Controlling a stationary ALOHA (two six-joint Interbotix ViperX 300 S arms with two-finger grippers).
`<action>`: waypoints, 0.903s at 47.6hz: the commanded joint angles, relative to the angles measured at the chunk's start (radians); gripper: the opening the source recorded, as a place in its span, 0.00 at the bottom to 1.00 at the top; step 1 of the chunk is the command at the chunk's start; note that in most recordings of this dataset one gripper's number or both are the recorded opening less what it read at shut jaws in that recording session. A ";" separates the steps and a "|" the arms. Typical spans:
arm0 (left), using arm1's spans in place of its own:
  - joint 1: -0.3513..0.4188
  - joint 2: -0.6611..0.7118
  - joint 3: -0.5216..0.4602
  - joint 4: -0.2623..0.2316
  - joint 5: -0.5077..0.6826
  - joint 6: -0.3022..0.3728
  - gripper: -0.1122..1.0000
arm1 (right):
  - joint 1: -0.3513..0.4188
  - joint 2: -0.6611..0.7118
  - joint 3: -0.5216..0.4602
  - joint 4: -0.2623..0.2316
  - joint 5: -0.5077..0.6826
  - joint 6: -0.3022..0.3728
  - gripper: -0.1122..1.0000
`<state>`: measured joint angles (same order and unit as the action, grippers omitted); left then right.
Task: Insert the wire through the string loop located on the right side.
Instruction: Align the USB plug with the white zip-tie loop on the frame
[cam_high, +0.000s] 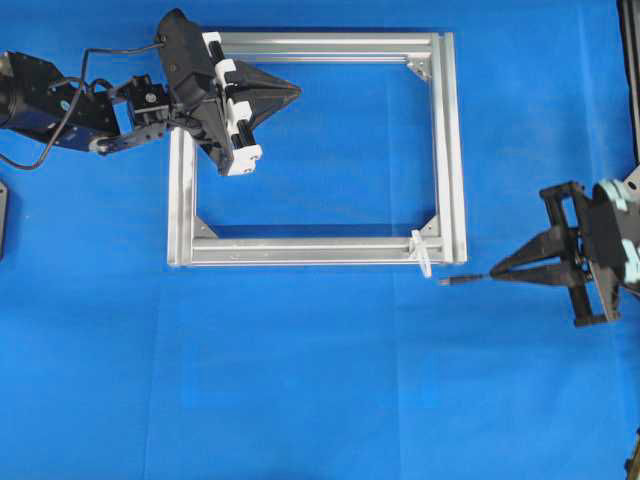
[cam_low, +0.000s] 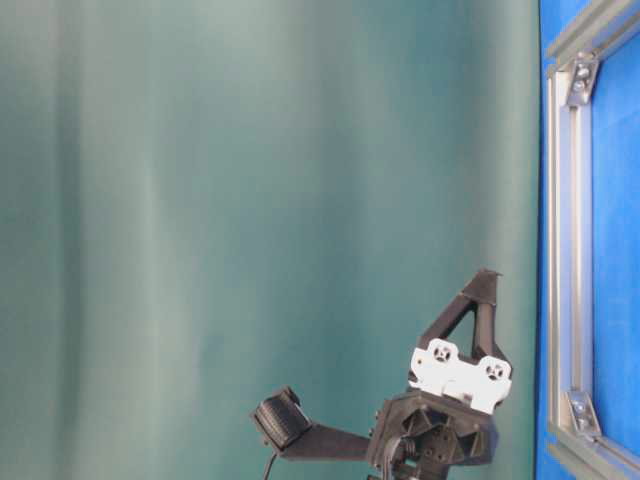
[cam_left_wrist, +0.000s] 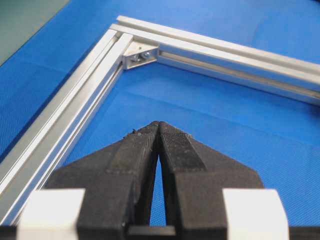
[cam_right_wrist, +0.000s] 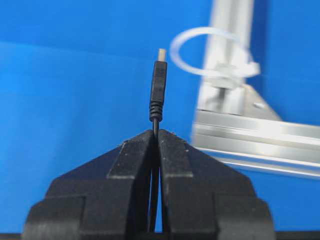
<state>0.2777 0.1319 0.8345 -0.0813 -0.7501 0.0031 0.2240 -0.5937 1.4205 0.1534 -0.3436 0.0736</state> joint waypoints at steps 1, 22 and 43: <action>-0.005 -0.032 -0.009 0.003 -0.009 0.000 0.10 | -0.034 0.002 -0.006 -0.002 -0.008 -0.002 0.06; -0.006 -0.031 -0.009 0.003 -0.011 0.000 0.10 | -0.074 0.002 -0.005 -0.005 -0.008 -0.003 0.06; -0.006 -0.031 -0.012 0.002 -0.011 0.002 0.10 | -0.074 0.002 -0.006 -0.005 -0.009 -0.003 0.06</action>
<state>0.2730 0.1319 0.8360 -0.0828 -0.7501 0.0031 0.1503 -0.5937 1.4235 0.1503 -0.3436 0.0736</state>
